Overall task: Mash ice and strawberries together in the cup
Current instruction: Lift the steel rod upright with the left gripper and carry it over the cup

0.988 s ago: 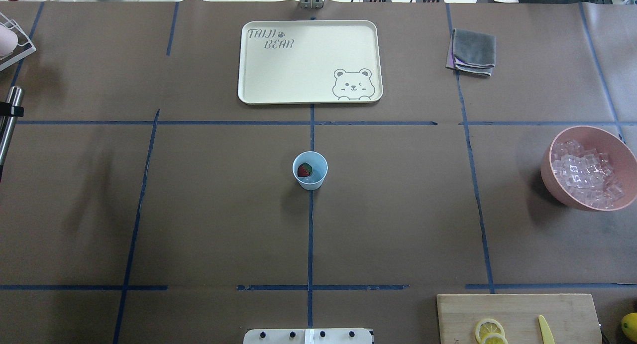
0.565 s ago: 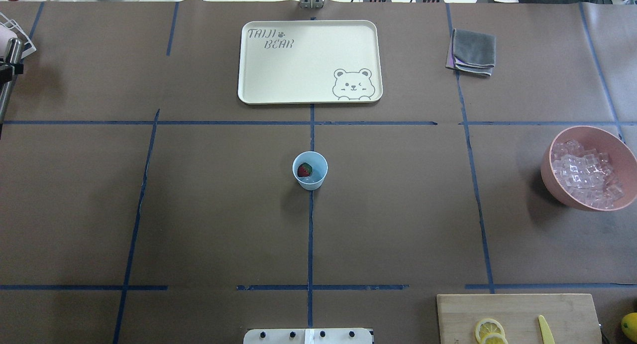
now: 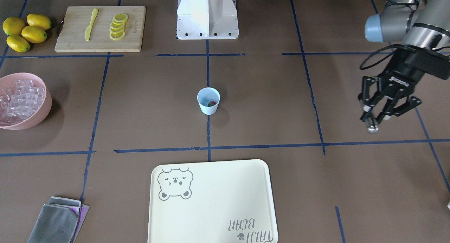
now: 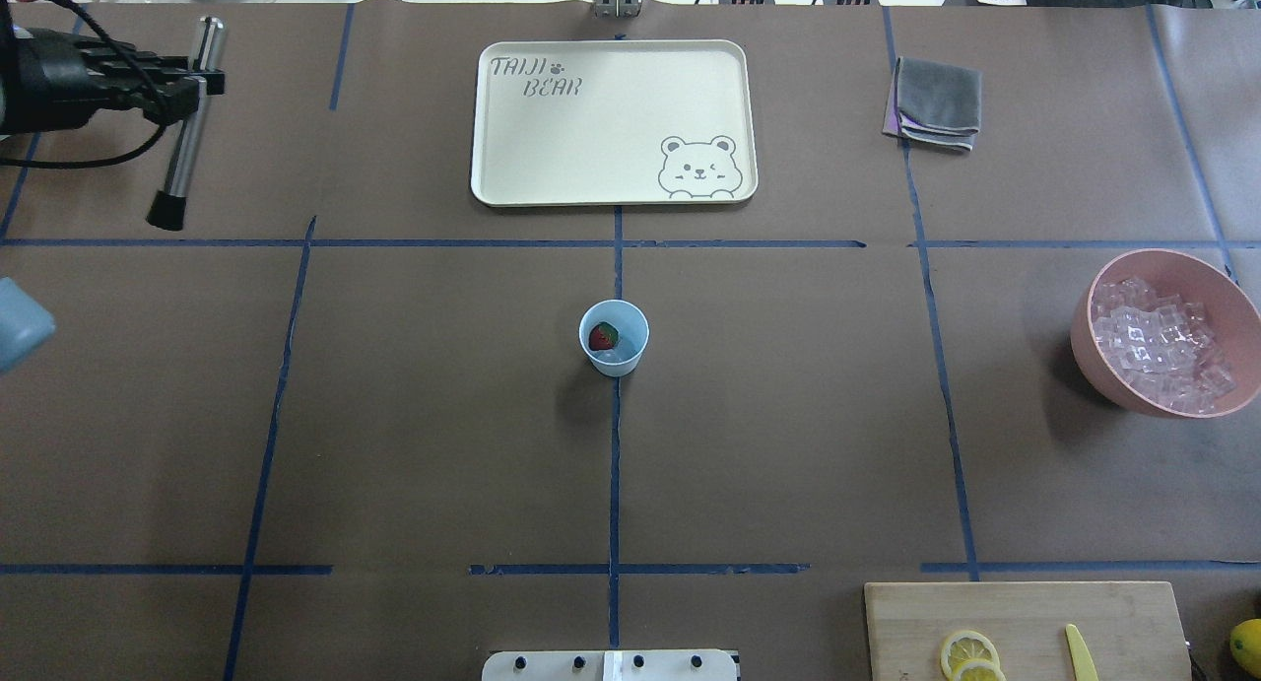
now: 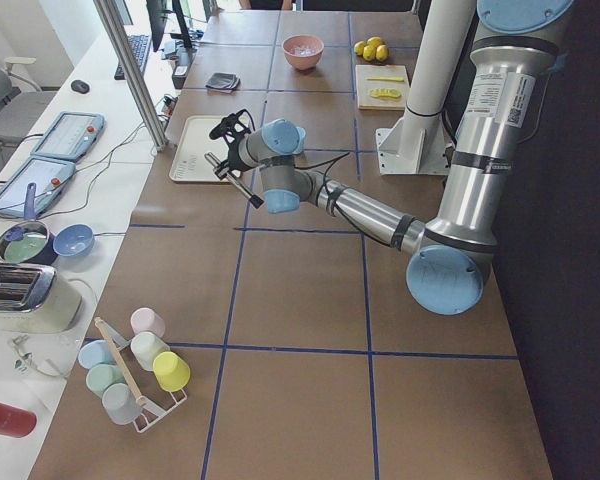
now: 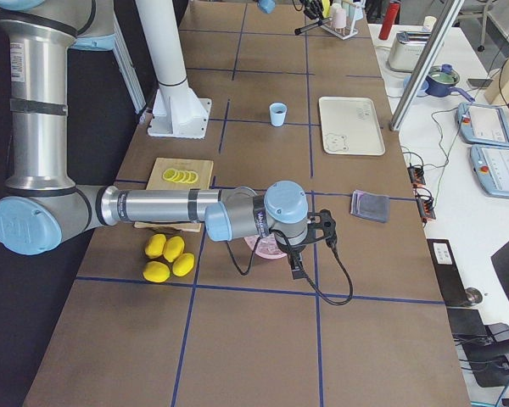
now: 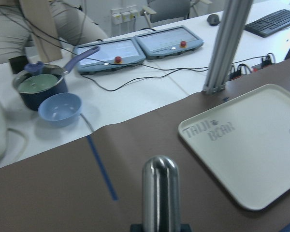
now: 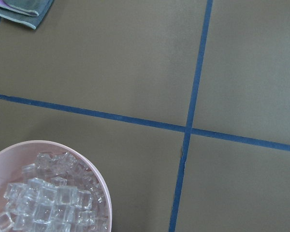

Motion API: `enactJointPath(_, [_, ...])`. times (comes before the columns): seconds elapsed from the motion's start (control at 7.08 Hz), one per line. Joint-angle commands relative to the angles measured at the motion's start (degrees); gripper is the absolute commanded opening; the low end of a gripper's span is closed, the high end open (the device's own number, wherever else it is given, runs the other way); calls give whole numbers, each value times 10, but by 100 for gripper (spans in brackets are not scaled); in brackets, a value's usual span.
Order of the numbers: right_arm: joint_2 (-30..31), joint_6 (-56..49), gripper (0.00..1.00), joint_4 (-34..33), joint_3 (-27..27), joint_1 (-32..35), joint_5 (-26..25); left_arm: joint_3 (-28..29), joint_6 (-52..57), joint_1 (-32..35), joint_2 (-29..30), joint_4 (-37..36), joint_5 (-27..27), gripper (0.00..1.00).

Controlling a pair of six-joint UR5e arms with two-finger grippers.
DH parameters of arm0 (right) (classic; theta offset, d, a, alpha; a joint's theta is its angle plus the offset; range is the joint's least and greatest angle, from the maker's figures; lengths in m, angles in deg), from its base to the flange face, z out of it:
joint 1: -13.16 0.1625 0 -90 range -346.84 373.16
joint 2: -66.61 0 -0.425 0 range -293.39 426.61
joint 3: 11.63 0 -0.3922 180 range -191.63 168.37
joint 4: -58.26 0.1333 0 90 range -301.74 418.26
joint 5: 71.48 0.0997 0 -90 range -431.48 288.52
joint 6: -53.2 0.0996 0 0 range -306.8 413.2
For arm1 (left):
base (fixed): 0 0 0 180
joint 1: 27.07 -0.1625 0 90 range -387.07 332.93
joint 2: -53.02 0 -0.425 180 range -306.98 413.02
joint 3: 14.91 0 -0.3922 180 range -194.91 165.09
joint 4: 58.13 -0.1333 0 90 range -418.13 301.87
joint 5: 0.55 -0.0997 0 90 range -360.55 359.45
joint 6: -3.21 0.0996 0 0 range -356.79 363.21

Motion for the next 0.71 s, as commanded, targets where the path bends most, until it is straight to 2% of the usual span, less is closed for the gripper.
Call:
enactJointPath(0.0, [1,0,99,-1,0,0,1,1,-25,-46,60,73,-3,0])
enactJointPath(0.14, [1,0,99,-1,0,0,1,7,-26,-49,60,134,-22,0])
enactJointPath(0.42, [0,1,99,-1,-3,0,2,29,-37,-123,59,271,-144,0])
enactJointPath(0.56, [-1,1,99,-1,-3,0,1,28,-38,-170,61,301,-208,0])
